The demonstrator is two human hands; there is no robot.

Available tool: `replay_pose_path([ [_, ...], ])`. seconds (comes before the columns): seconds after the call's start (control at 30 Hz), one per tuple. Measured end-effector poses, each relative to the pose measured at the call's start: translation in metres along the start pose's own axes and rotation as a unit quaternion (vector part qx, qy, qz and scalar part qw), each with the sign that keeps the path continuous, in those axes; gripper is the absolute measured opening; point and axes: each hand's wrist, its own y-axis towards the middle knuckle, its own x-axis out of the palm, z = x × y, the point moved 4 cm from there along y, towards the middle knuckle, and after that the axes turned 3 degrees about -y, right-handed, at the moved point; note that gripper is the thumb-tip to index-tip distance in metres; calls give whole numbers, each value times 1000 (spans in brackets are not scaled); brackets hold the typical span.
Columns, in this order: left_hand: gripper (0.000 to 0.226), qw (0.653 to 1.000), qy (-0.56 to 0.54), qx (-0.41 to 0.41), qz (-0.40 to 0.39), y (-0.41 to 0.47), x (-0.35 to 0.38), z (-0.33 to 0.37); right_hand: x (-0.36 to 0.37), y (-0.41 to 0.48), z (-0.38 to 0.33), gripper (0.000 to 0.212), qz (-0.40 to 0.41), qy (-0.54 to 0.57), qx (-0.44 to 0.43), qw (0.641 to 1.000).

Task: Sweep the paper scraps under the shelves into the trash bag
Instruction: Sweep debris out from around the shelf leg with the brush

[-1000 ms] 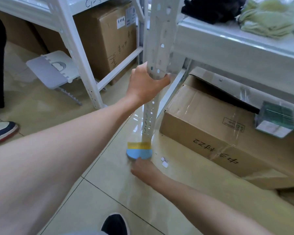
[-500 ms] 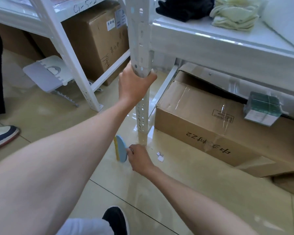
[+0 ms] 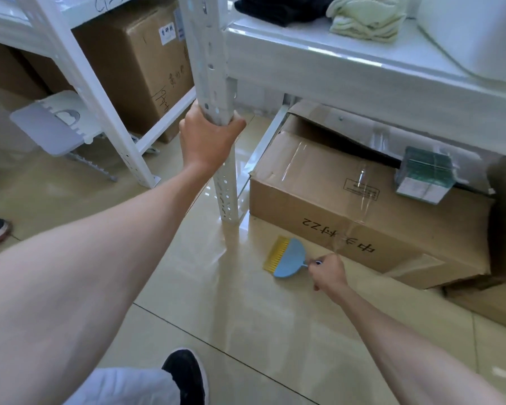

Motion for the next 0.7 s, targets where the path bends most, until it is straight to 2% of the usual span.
replay_pose_path([
  [0.13, 31, 1000, 2, -12, -12, -3, -1, 4, -38, -3, 30, 32, -14, -69, 38, 997],
  [0.23, 31, 1000, -4, -20, -9, -5, -3, 7, -47, -4, 16, 33, -24, -87, 4, 996],
  [0.33, 31, 1000, -27, -5, 4, -8, -1, 9, -31, -1, -20, 33, -62, -46, -56, 995],
  [0.43, 34, 999, -26, 7, 27, -8, -1, 7, -4, 7, -58, 37, -65, 29, -88, 994],
  [0.57, 35, 999, -19, 18, 32, -5, 3, 1, 35, 19, -89, 30, -90, 133, -50, 986],
  [0.7, 35, 998, -20, 22, 52, -3, 4, -1, 59, 23, -90, 14, -93, 178, -11, 980],
])
